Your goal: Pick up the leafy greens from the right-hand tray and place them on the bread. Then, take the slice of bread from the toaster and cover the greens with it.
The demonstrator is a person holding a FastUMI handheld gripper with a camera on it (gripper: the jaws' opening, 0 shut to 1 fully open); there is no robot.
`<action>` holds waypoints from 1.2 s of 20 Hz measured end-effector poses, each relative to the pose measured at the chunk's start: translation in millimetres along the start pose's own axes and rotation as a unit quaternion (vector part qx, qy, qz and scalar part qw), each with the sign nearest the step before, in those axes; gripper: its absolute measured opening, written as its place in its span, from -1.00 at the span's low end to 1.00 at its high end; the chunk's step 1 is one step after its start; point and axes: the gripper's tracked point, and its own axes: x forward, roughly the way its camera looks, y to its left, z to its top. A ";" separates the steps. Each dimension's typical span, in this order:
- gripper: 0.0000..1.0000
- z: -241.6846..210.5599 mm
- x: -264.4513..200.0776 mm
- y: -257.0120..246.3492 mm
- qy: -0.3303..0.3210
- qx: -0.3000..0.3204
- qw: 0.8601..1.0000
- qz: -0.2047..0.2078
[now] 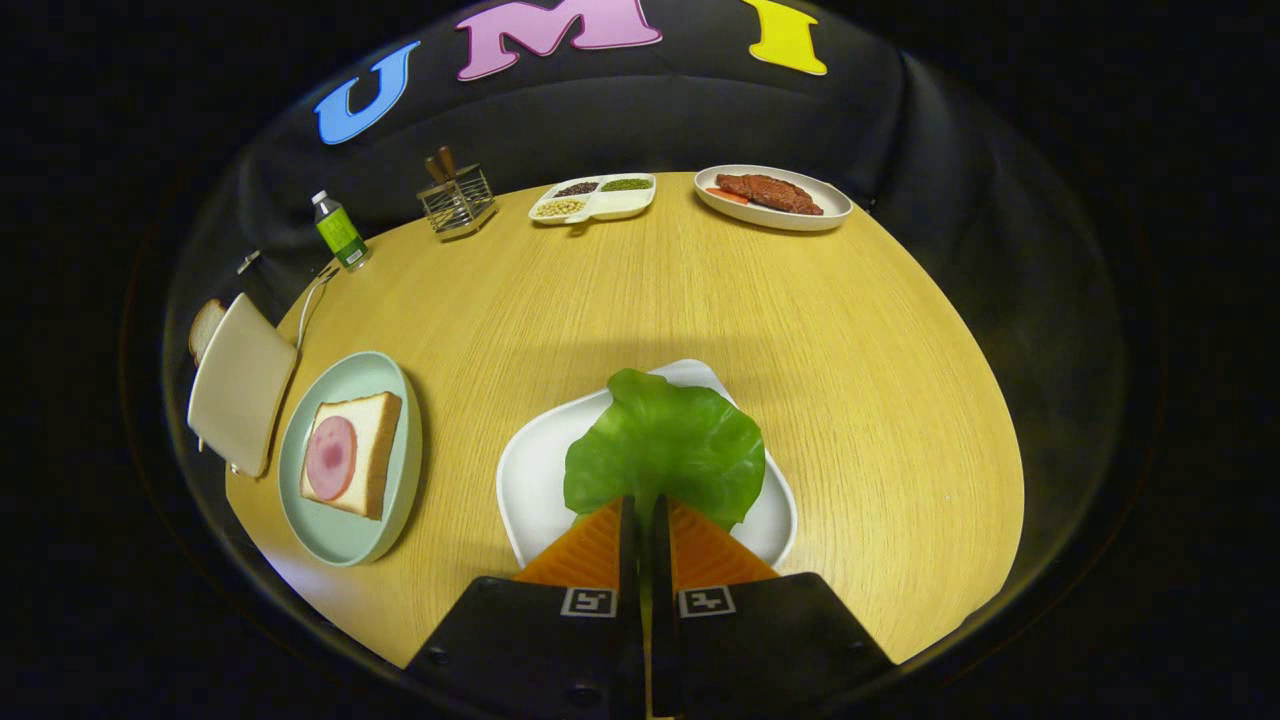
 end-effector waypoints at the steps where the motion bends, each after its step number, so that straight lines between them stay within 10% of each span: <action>1: -0.85 2.3 -4.0 0.0 -0.004 -0.006 1.000 0.003; 24: -0.85 83.5 -108.3 114.5 -0.083 -0.055 0.992 0.077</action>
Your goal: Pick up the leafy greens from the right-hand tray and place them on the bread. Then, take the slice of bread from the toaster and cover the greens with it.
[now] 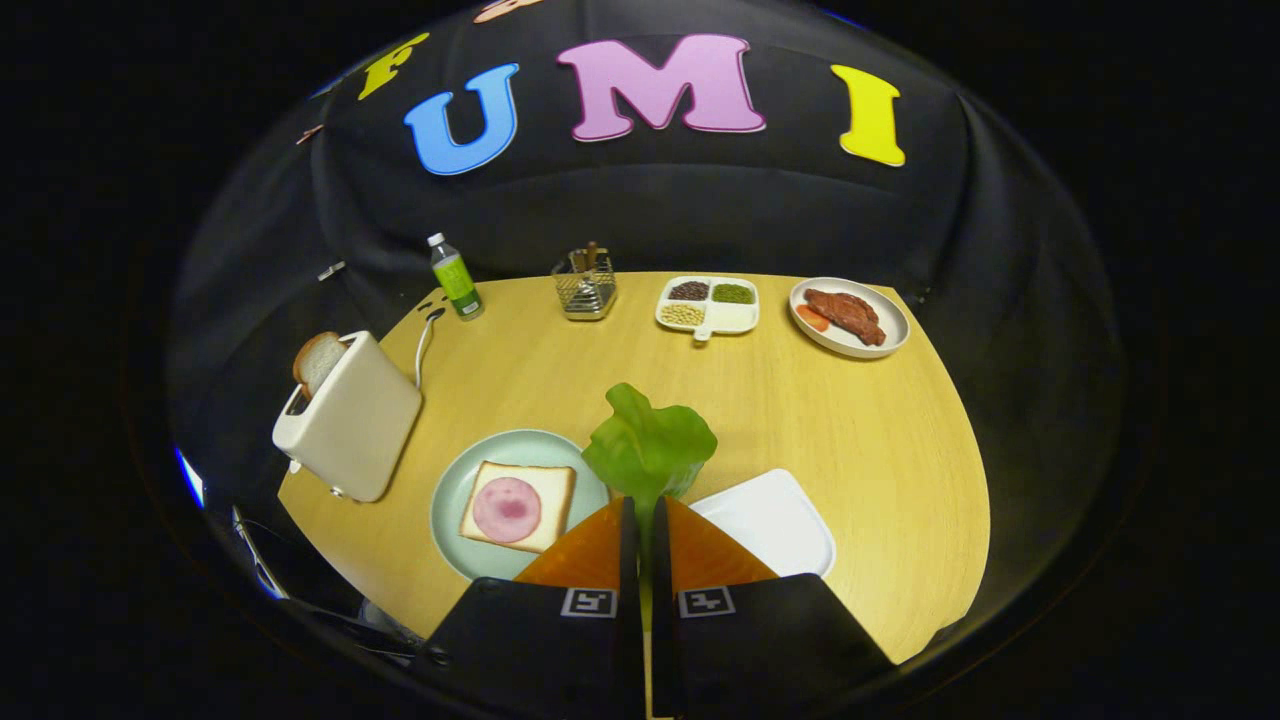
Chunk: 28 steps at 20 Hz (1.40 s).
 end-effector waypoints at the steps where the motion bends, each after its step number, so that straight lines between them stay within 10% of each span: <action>1: -0.85 3.0 1.0 13.5 -0.002 -0.006 1.000 0.007; 20: -0.80 -33.3 61.7 128.1 0.044 -0.100 0.994 0.028; 28: -0.18 -37.3 82.7 125.7 0.053 -0.080 0.995 -0.001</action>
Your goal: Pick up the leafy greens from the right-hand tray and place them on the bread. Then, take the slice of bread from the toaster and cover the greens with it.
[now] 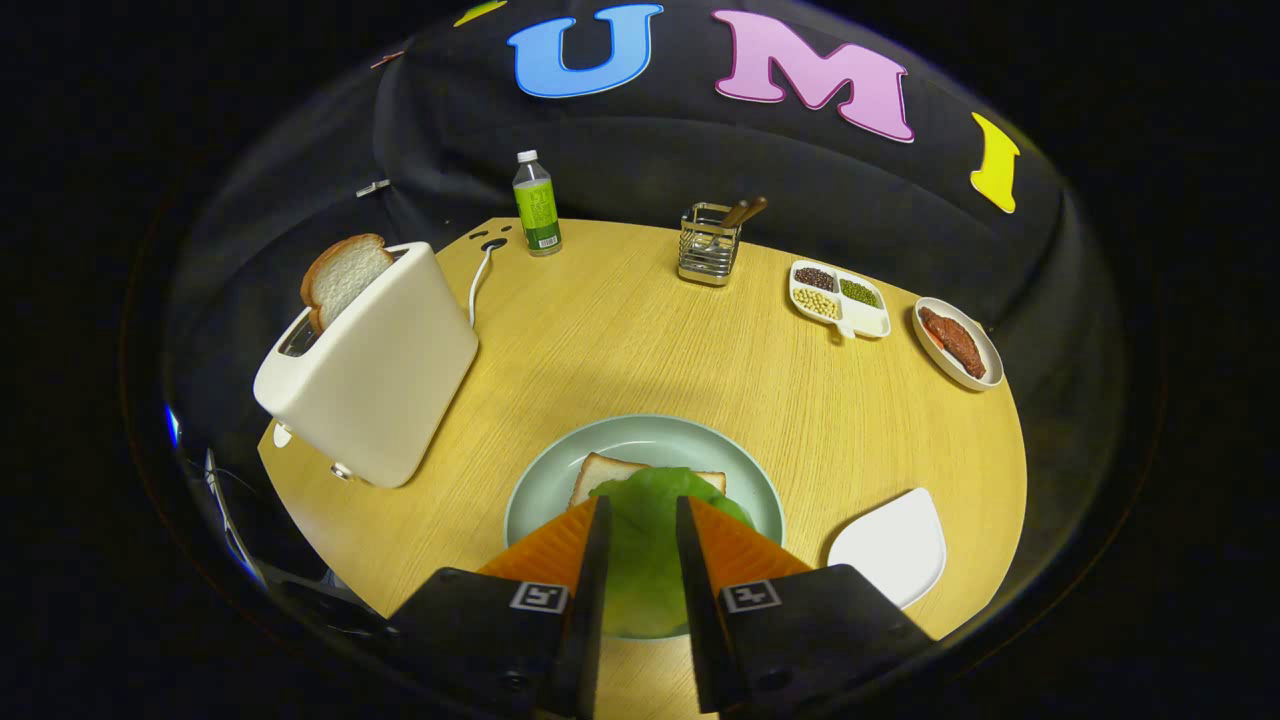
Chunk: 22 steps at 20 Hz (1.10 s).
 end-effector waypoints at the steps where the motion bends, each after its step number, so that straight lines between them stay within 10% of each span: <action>1: -0.04 0.6 1.3 1.2 0.000 0.005 1.000 0.000; 5: 0.99 6.3 0.6 4.6 -0.014 0.012 1.000 -0.001; 22: 0.99 132.5 -51.9 141.9 -0.142 -0.055 0.983 0.103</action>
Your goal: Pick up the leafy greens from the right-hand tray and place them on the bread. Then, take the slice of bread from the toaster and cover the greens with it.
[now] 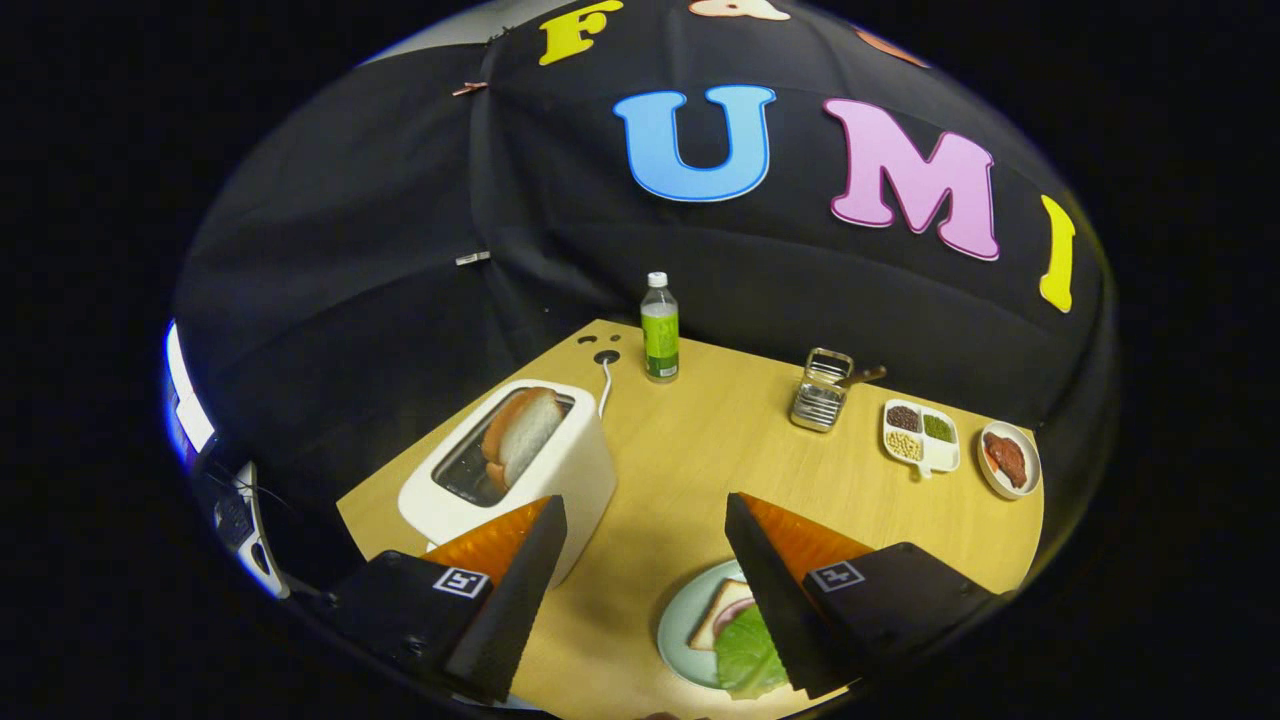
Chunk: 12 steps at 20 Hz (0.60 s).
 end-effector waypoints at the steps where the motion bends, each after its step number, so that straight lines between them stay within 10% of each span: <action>1: 0.99 6.2 1.9 8.9 -0.004 -0.005 1.000 0.007; 12: 0.99 37.7 56.0 87.4 -0.014 -0.062 0.997 0.049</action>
